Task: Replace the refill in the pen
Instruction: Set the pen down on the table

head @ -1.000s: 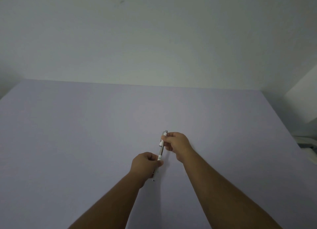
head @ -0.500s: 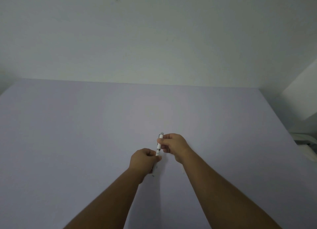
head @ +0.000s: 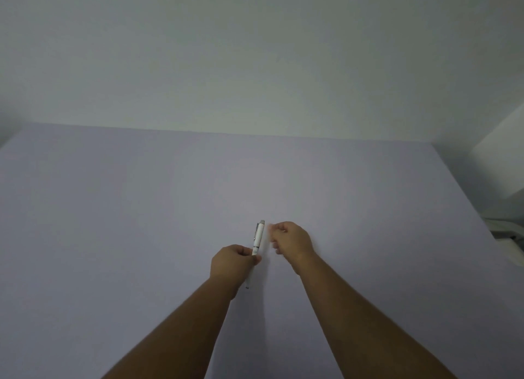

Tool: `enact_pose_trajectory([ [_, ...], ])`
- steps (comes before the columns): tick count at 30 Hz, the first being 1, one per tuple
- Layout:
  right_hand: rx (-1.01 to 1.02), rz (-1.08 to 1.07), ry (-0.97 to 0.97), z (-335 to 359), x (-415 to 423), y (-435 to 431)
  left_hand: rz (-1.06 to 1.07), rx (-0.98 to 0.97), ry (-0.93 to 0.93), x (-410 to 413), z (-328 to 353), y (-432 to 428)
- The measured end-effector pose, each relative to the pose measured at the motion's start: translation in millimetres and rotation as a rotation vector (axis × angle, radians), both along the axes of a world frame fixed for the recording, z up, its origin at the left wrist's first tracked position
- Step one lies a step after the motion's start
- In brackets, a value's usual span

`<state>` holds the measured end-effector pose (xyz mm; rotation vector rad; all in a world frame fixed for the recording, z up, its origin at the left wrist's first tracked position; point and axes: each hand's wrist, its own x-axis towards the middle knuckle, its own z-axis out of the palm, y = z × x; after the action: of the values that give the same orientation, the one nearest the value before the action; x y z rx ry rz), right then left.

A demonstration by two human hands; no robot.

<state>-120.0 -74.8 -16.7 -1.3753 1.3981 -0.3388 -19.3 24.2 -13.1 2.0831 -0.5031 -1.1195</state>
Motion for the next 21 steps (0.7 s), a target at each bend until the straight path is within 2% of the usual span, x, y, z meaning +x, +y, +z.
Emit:
enact_pose_trajectory([
  [3,-0.208,0.025,0.353,-5.1,-17.0,-4.1,0.022,0.015,-0.015,1.5,-6.2,-0.7],
  [6,-0.191,0.098,0.489,-12.4,-32.2,1.5,0.012,0.045,-0.061,1.6,-12.3,-1.0],
  [10,-0.186,0.139,0.519,-23.7,-35.9,11.5,0.005,0.080,-0.114,0.3,-20.5,-2.4],
  [21,-0.205,0.150,0.430,-28.8,-12.1,21.2,0.016,0.103,-0.155,-3.2,-29.9,-9.6],
])
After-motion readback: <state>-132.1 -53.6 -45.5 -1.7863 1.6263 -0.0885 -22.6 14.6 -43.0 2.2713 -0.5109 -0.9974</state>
